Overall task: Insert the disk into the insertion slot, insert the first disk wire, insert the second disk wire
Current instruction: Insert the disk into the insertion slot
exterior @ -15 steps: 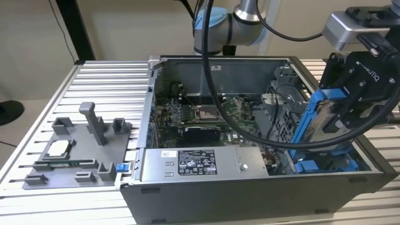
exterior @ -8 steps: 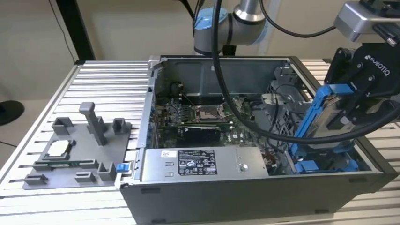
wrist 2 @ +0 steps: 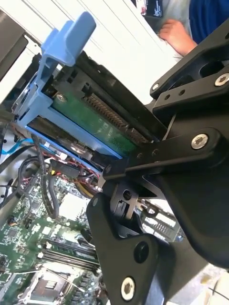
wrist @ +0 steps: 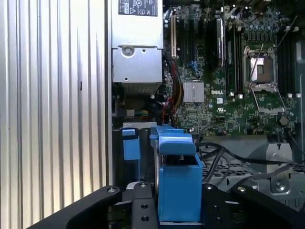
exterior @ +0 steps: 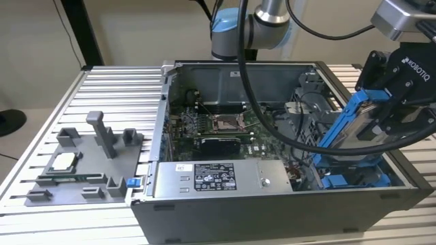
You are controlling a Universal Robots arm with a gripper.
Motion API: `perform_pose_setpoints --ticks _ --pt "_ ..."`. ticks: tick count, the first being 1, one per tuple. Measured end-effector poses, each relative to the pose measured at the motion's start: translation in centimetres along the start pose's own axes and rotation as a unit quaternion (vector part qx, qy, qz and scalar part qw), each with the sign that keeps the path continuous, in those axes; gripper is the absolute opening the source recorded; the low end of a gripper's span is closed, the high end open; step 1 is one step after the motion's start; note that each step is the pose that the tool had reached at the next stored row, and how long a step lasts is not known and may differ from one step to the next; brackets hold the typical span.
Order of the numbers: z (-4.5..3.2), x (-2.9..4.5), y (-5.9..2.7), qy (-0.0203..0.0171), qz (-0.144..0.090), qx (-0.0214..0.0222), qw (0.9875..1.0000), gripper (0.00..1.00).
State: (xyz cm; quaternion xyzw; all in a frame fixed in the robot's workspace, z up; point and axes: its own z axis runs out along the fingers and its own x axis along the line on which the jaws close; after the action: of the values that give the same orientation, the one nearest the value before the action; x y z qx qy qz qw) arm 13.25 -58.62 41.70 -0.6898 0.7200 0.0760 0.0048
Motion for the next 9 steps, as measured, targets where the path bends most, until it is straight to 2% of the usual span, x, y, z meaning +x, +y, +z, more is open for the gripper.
perform_pose_setpoints --ticks 4,9 --pt "-0.07 0.58 -0.14 -0.0003 -0.001 -0.0001 1.0000 0.00" --pt "0.16 0.75 -0.30 -0.0002 -0.001 0.0000 1.0000 0.00"
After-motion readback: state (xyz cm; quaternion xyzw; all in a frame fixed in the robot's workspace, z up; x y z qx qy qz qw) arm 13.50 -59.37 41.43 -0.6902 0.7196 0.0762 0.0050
